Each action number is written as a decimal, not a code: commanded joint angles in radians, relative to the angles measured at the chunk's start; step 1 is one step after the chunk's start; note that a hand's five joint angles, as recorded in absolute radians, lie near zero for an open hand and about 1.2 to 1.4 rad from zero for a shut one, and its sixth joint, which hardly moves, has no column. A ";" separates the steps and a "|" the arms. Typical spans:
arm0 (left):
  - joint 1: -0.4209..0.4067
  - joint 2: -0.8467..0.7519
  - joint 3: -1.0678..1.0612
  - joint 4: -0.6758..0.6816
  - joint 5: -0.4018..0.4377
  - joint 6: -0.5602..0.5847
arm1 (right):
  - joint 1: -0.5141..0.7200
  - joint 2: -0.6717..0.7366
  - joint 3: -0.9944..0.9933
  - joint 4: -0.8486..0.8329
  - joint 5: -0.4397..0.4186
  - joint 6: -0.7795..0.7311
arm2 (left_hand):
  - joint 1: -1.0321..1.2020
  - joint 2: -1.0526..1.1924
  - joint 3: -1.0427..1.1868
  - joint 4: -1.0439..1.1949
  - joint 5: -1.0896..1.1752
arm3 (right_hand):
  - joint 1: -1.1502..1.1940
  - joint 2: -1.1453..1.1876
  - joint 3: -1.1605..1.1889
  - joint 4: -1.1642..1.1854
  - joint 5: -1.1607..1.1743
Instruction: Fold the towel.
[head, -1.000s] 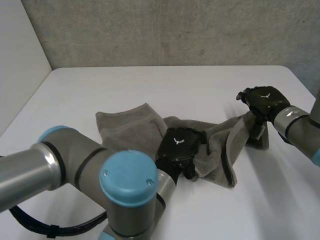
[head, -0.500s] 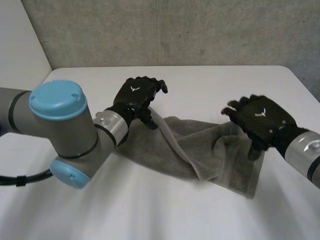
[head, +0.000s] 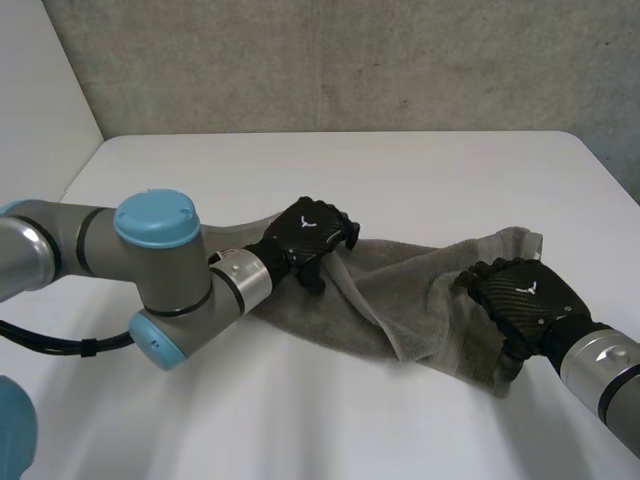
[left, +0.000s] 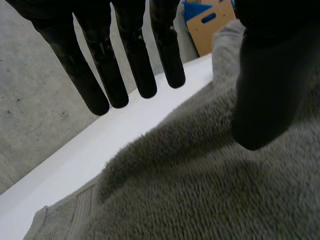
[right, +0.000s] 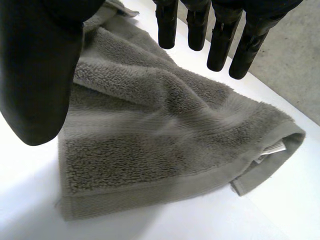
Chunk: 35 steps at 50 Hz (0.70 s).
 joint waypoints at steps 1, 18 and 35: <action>-0.004 -0.034 0.021 0.003 -0.006 0.037 | 0.017 0.002 0.016 -0.004 -0.002 0.013 | 0.025 0.026 0.025 0.027 -0.144 | -0.059 -0.079 -0.074 -0.086 -0.061; -0.016 -0.002 0.030 0.009 -0.147 0.122 | 0.032 0.044 0.016 -0.019 0.000 0.039 | 0.618 0.619 0.617 0.620 0.449 | -0.059 -0.079 -0.074 -0.086 -0.061; 0.063 0.227 -0.178 0.016 -0.475 0.151 | 0.066 0.145 0.037 -0.080 -0.006 0.027 | 0.618 0.619 0.617 0.620 0.449 | -0.040 -0.060 -0.055 -0.067 -0.042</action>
